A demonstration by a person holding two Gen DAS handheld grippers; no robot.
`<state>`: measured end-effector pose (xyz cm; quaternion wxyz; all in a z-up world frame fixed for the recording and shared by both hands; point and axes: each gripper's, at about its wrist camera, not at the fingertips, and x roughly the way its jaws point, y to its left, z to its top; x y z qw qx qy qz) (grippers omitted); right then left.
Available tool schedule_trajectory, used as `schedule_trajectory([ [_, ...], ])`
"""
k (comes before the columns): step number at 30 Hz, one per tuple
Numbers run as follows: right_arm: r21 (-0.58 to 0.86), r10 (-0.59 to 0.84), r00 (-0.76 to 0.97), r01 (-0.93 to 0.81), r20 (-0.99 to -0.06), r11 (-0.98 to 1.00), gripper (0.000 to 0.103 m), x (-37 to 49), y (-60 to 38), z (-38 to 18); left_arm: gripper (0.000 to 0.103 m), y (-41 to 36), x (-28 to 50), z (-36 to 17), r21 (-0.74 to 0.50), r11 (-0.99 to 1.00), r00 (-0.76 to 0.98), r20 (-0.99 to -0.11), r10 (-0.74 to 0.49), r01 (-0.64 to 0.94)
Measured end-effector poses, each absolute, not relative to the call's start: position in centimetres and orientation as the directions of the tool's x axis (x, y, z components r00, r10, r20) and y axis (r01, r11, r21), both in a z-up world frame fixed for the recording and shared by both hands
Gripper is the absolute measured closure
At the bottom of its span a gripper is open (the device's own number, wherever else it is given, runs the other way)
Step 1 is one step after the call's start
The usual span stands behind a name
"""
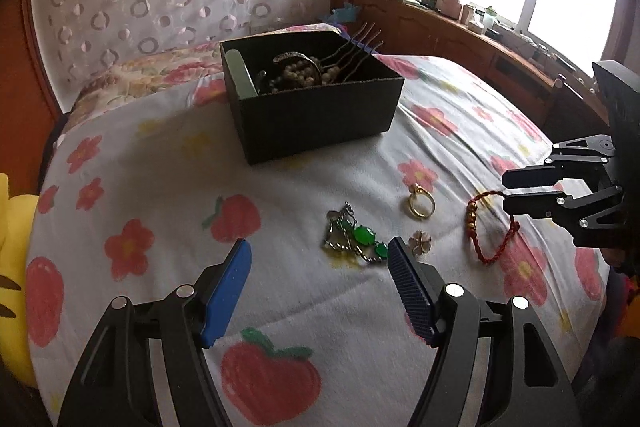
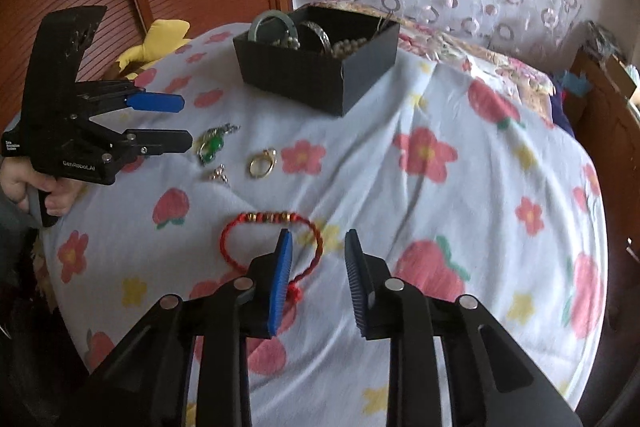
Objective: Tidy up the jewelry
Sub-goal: 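Move both open tools back over the remaining jewelry on the sheet, then grasp the green pendant with left tool while right tool grasps red beaded bracelet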
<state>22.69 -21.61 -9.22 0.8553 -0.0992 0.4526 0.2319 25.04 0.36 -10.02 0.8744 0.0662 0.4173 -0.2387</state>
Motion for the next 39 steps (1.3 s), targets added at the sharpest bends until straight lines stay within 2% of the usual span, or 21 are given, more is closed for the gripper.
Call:
schedule_trajectory([
  [3, 0.051, 0.311, 0.469, -0.488, -0.826, 0.871, 0.080, 22.6, -21.5, -9.7, 0.035, 0.0, 25.0, -10.1, -0.076, 0.878, 0.534, -0.768, -0.354, 0.472],
  [8, 0.040, 0.307, 0.459, -0.503, -0.834, 0.863, 0.100, 22.6, -20.8, -10.2, 0.035, -0.1, 25.1, -10.5, -0.075, 0.880, 0.522, -0.780, -0.345, 0.470],
  [11, 0.031, 0.307, 0.465, -0.511, -0.831, 0.859, 0.100, 22.5, -20.8, -10.2, 0.037, -0.4, 25.3, -10.6, -0.085, 0.879, 0.515, -0.782, -0.351, 0.469],
  [13, 0.037, 0.311, 0.465, -0.510, -0.829, 0.859, 0.100, 22.6, -21.0, -10.1, 0.054, -0.7, 25.6, -10.5, -0.080, 0.880, 0.514, -0.785, -0.345, 0.469],
  [15, 0.039, 0.314, 0.468, -0.508, -0.826, 0.860, 0.100, 22.5, -21.1, -10.1, 0.064, -1.1, 25.9, -10.5, -0.088, 0.878, 0.504, -0.790, -0.349, 0.470],
  [18, 0.039, 0.316, 0.473, -0.508, -0.822, 0.860, 0.100, 22.3, -21.1, -10.2, 0.073, -1.6, 26.4, -10.4, -0.089, 0.876, 0.494, -0.796, -0.349, 0.475],
  [23, 0.046, 0.325, 0.475, -0.508, -0.818, 0.860, 0.100, 22.1, -21.3, -10.1, 0.078, -2.6, 26.7, -10.3, -0.078, 0.867, 0.485, -0.803, -0.347, 0.492],
  [28, 0.049, 0.329, 0.478, -0.509, -0.815, 0.859, 0.099, 22.0, -21.5, -10.1, 0.092, -3.5, 27.1, -10.3, -0.057, 0.854, 0.467, -0.817, -0.338, 0.518],
  [30, 0.051, 0.332, 0.478, -0.509, -0.813, 0.859, 0.099, 22.0, -21.6, -10.0, 0.093, -3.7, 26.9, -10.1, -0.036, 0.847, 0.471, -0.818, -0.330, 0.531],
  [31, 0.051, 0.333, 0.479, -0.510, -0.812, 0.859, 0.099, 22.0, -21.6, -10.0, 0.099, -3.7, 26.8, -10.1, -0.038, 0.842, 0.463, -0.821, -0.333, 0.538],
  [39, 0.059, 0.339, 0.480, -0.509, -0.809, 0.859, 0.100, 21.9, -21.6, -10.1, 0.101, -3.4, 25.9, -8.3, -0.038, 0.842, 0.496, -0.793, -0.352, 0.537],
])
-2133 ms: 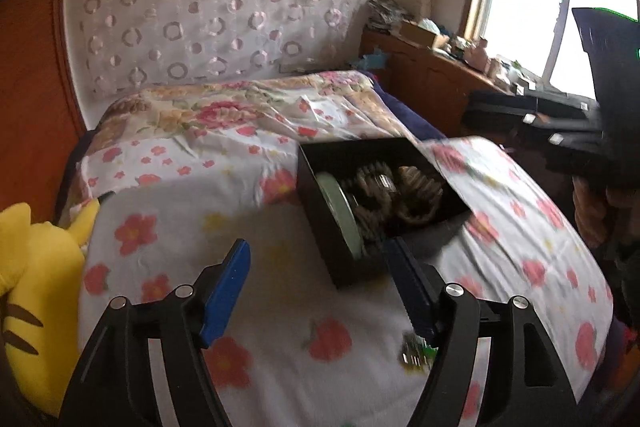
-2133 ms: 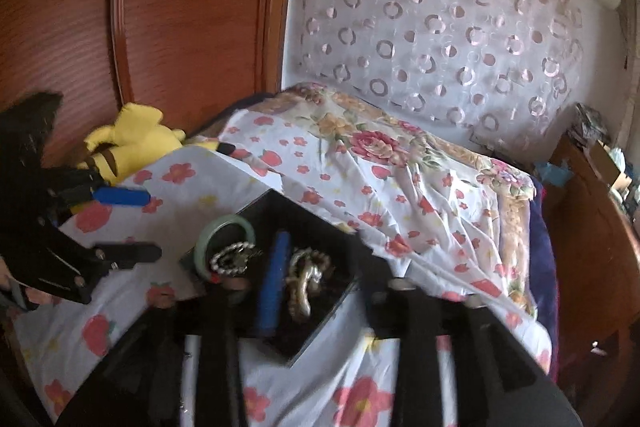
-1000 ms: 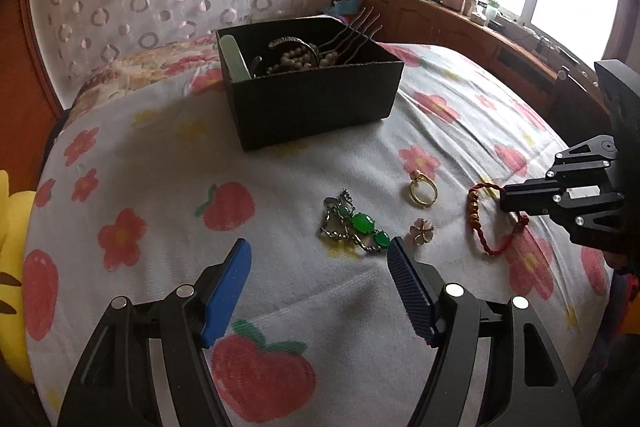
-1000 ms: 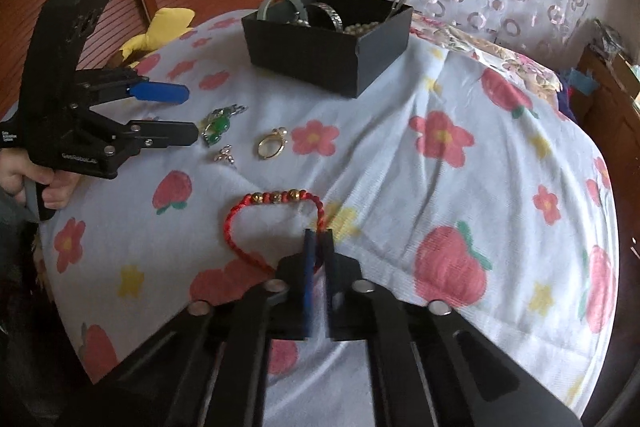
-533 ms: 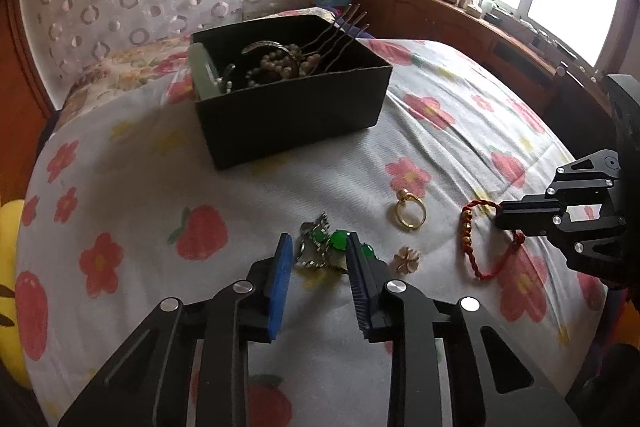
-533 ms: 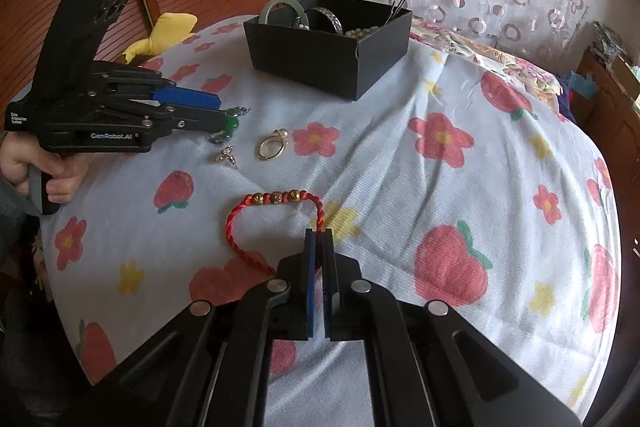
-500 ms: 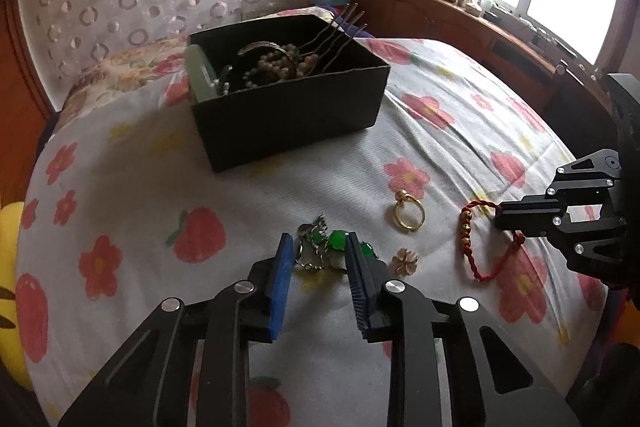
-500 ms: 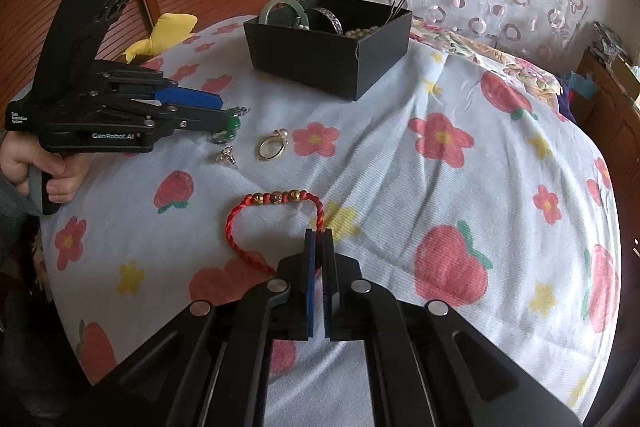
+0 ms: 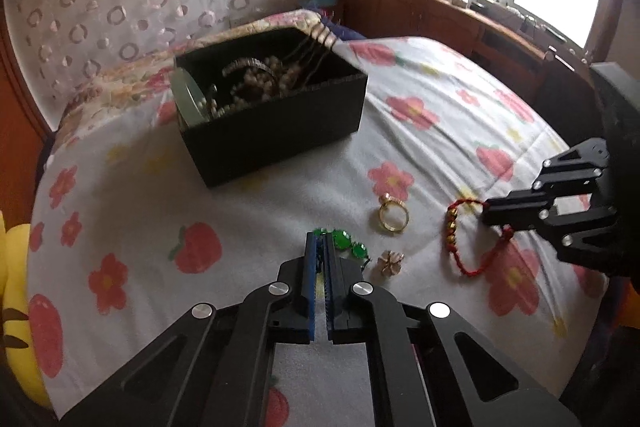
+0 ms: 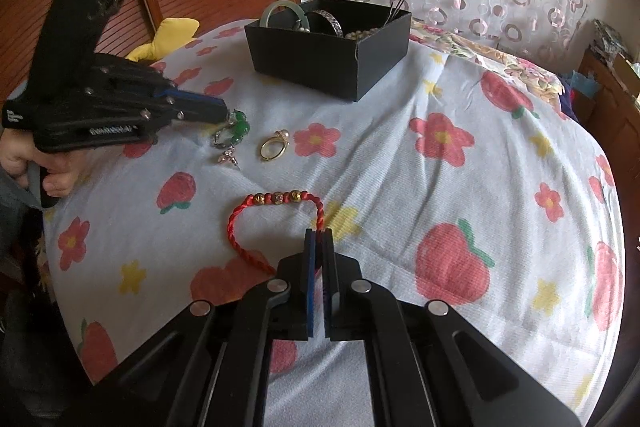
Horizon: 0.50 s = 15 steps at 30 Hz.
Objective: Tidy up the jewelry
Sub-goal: 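Grasp the green pendant with left tool while right tool grasps red beaded bracelet, then drop the green pendant into the box with left tool while right tool drops bracelet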
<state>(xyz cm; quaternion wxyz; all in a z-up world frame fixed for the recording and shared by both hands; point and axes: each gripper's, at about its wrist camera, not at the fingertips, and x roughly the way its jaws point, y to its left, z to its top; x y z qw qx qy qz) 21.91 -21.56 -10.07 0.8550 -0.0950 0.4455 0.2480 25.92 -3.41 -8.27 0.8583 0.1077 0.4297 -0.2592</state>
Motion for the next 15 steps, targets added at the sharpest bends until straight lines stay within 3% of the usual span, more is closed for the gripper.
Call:
schedule_trajectory([
  [15, 0.066, 0.354, 0.505, -0.502, -0.788, 0.863, 0.100, 22.1, -21.9, -9.1, 0.101, -2.3, 26.2, -5.2, -0.044, 0.846, 0.546, -0.746, -0.381, 0.531],
])
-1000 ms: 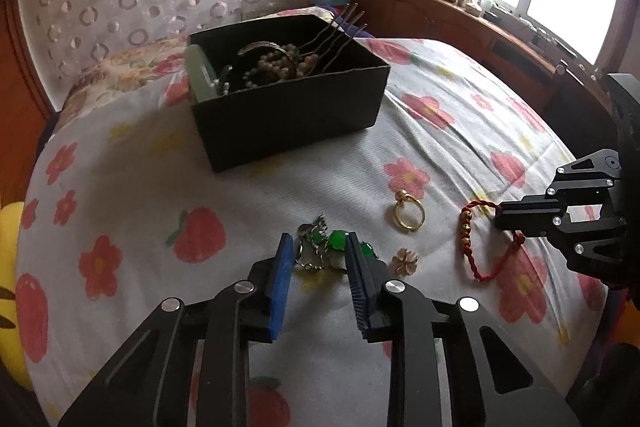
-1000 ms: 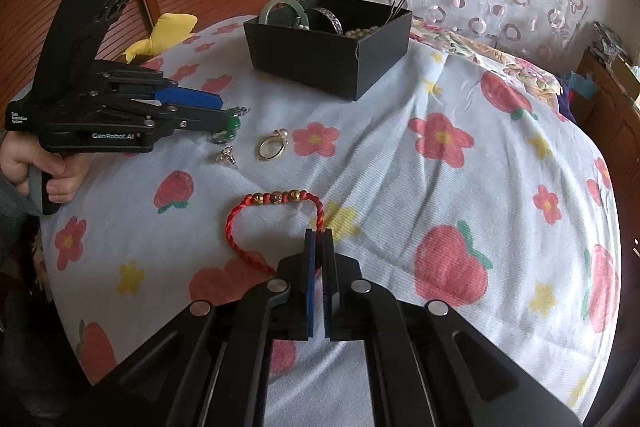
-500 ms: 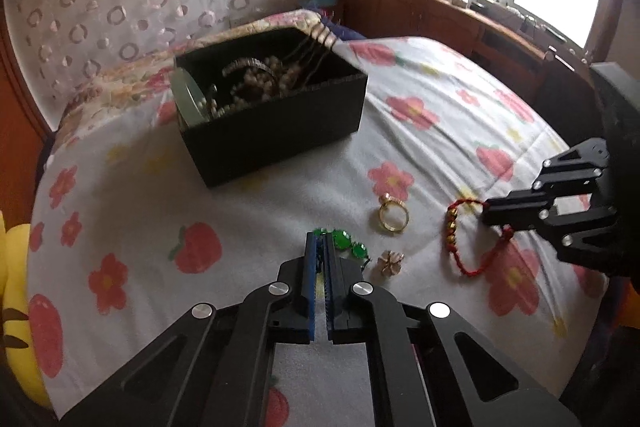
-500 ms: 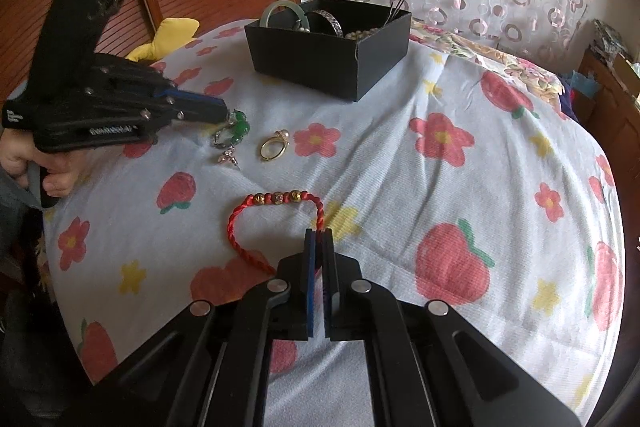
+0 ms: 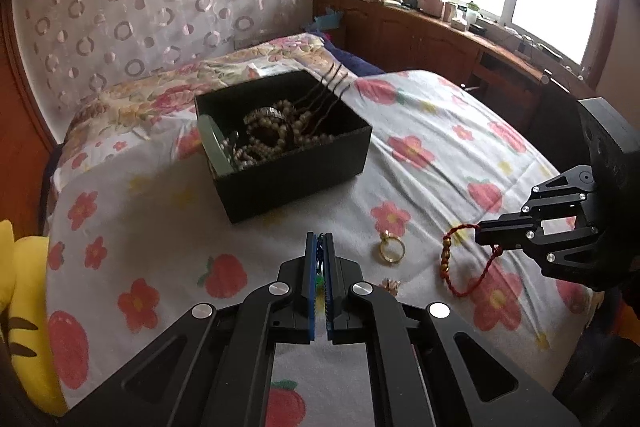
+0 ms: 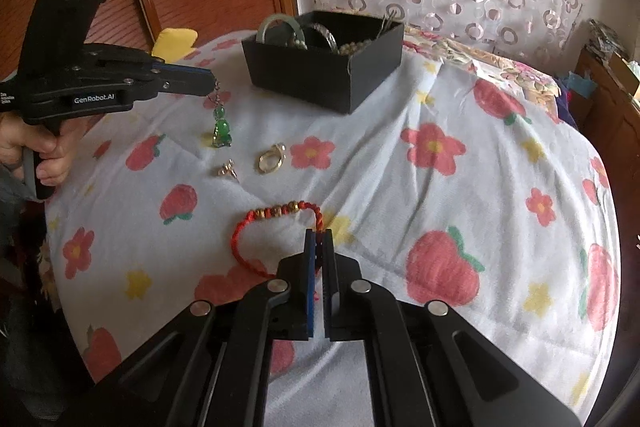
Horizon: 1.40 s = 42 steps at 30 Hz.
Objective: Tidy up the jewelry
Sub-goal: 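Drop the green pendant into the box with left tool while right tool drops bracelet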
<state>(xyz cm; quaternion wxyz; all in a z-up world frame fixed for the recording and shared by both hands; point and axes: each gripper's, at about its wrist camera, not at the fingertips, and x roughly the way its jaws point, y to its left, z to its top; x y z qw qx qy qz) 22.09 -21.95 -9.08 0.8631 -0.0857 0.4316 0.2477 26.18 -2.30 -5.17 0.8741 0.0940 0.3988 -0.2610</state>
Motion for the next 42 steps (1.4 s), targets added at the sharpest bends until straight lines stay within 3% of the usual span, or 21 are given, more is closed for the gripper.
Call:
schedule_trajectory([
  [27, -0.046, 0.389, 0.679, -0.528, -0.622, 0.848, 0.100, 26.2, -20.8, 2.1, 0.101, -4.6, 31.8, 2.6, -0.007, 0.848, 0.661, -0.622, -0.419, 0.530],
  [42, -0.081, 0.372, 0.696, -0.524, -0.614, 0.848, 0.100, 30.1, -19.8, 3.3, 0.101, -3.9, 38.3, 0.5, -0.012, 0.882, 0.663, -0.656, -0.362, 0.470],
])
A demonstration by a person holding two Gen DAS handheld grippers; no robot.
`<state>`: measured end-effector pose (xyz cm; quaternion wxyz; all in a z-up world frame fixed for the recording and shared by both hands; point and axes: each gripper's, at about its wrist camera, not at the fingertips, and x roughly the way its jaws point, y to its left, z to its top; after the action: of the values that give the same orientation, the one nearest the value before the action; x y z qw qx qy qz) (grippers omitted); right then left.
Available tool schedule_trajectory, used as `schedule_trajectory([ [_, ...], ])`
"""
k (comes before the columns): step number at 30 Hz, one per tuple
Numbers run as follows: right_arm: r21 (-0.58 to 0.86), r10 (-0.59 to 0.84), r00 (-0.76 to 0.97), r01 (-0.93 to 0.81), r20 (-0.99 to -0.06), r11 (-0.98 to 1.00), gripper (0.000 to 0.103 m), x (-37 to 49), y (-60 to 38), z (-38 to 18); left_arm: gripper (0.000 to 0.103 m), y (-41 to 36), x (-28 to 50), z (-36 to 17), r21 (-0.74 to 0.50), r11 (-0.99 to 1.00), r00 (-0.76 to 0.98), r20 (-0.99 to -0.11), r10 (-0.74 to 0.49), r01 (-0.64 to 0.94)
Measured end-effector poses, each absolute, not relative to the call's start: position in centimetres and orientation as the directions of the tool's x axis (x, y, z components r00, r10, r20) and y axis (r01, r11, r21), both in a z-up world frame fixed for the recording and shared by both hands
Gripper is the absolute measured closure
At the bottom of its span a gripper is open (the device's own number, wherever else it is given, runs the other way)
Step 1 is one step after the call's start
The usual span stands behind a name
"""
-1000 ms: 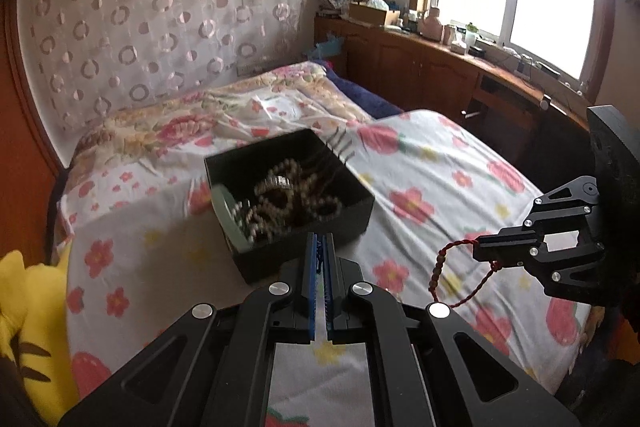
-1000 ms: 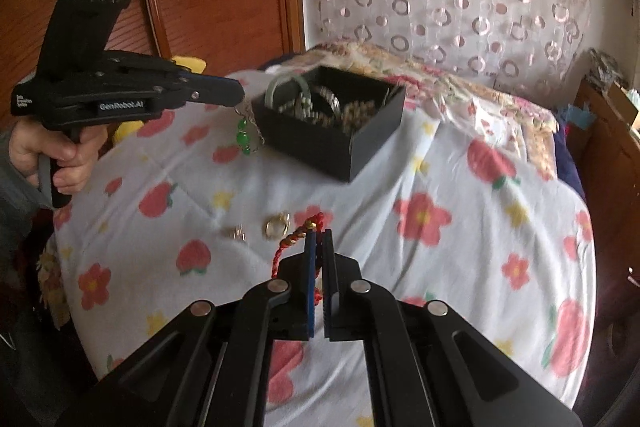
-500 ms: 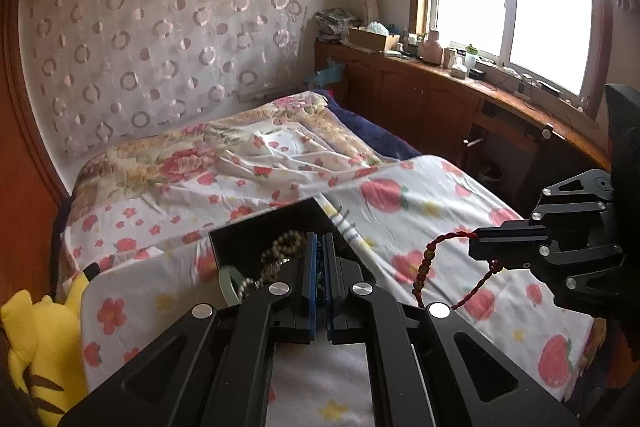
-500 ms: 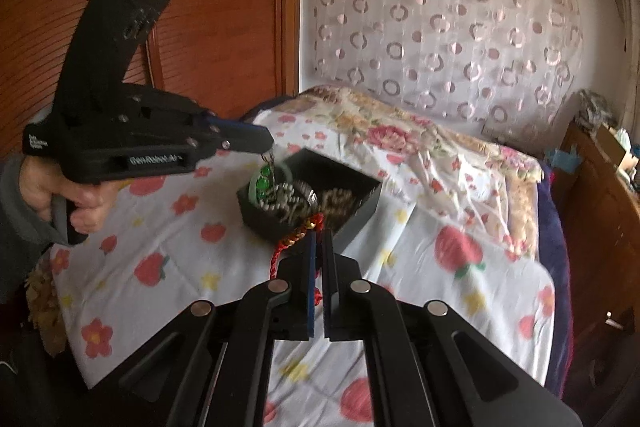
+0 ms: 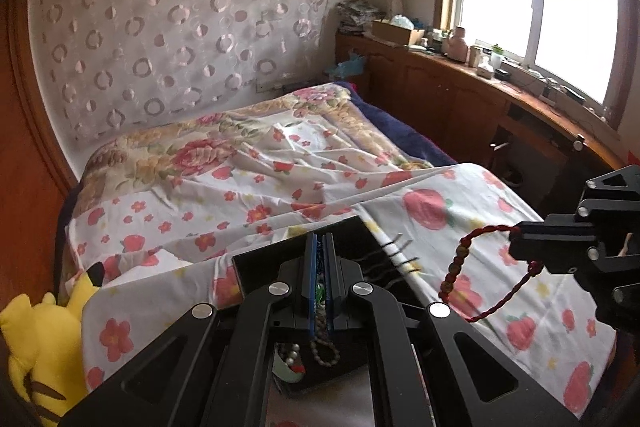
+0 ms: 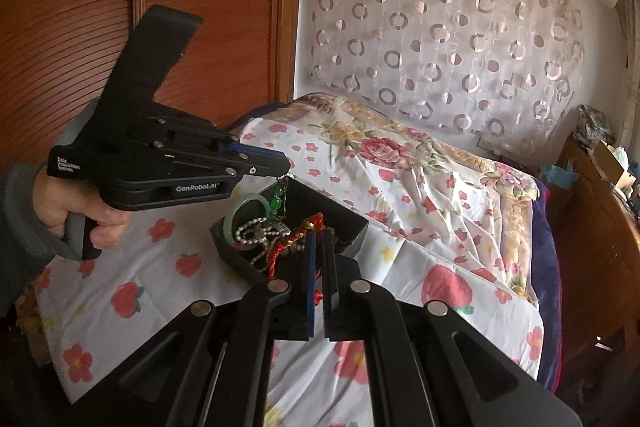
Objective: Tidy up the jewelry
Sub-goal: 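Drop the green pendant into the box with left tool while right tool drops bracelet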
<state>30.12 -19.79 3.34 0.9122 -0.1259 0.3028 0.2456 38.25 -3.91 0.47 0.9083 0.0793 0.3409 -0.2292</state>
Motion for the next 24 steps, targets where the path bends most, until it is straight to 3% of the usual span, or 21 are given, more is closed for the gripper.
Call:
schedule_trajectory([
  [14, -0.067, 0.365, 0.671, -0.526, -0.645, 0.848, 0.100, 36.1, -17.9, 1.1, 0.100, -1.2, 41.0, -1.7, -0.071, 0.916, 0.667, -0.663, -0.339, 0.394],
  [18, -0.060, 0.369, 0.663, -0.530, -0.651, 0.846, 0.100, 37.3, -17.1, 0.4, 0.074, -0.3, 40.9, -1.4, -0.068, 0.923, 0.688, -0.647, -0.330, 0.379],
  [21, -0.060, 0.369, 0.659, -0.532, -0.656, 0.844, 0.100, 38.1, -16.5, 0.0, 0.067, 0.2, 40.3, -1.2, -0.059, 0.925, 0.701, -0.635, -0.325, 0.375],
  [24, -0.059, 0.370, 0.651, -0.538, -0.662, 0.841, 0.100, 39.0, -15.8, -0.5, 0.043, 1.1, 39.1, -1.0, -0.050, 0.932, 0.723, -0.616, -0.312, 0.359],
])
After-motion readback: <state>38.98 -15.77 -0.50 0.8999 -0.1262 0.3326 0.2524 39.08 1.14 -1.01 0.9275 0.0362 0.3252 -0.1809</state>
